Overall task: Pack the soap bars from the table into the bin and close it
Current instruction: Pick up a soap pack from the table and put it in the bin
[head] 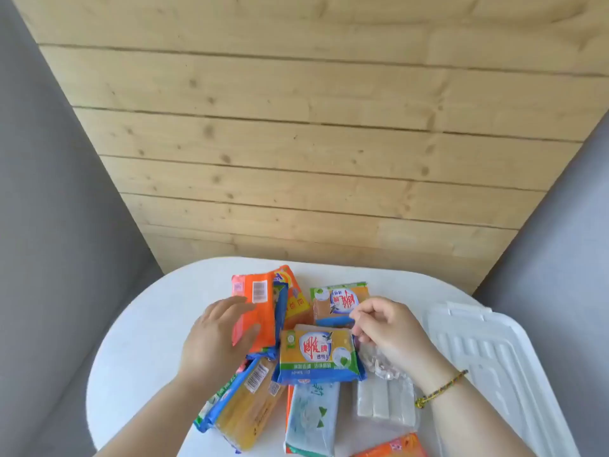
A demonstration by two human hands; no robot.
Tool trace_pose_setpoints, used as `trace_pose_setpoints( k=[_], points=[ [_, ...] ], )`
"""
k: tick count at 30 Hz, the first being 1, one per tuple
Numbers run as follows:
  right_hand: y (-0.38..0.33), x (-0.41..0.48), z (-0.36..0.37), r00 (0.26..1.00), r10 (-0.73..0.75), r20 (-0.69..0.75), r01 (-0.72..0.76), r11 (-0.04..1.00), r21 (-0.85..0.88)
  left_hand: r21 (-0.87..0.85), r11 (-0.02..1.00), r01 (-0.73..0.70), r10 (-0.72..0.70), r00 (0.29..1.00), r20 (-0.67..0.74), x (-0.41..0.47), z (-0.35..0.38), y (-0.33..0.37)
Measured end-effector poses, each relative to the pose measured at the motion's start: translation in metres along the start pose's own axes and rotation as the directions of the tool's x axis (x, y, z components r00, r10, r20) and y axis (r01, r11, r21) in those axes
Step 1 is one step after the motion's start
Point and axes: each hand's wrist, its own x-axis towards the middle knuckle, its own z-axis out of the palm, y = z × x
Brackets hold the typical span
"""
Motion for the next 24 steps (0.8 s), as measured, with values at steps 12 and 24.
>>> trace_pose_setpoints(
  k=[12,24],
  points=[
    [0.069,0.010,0.044,0.959,-0.277,0.055,0.279,0.959,-0.044,0.001,0.966,-0.258,0.248,0.929,-0.276,-0.006,0.075,-0.044],
    [0.077,0.011,0.061,0.926,-0.374,-0.045,0.358,0.911,-0.206,-0.011,0.951,-0.309,0.293,0.913,-0.284,-0.002,0.079,-0.052]
  ],
)
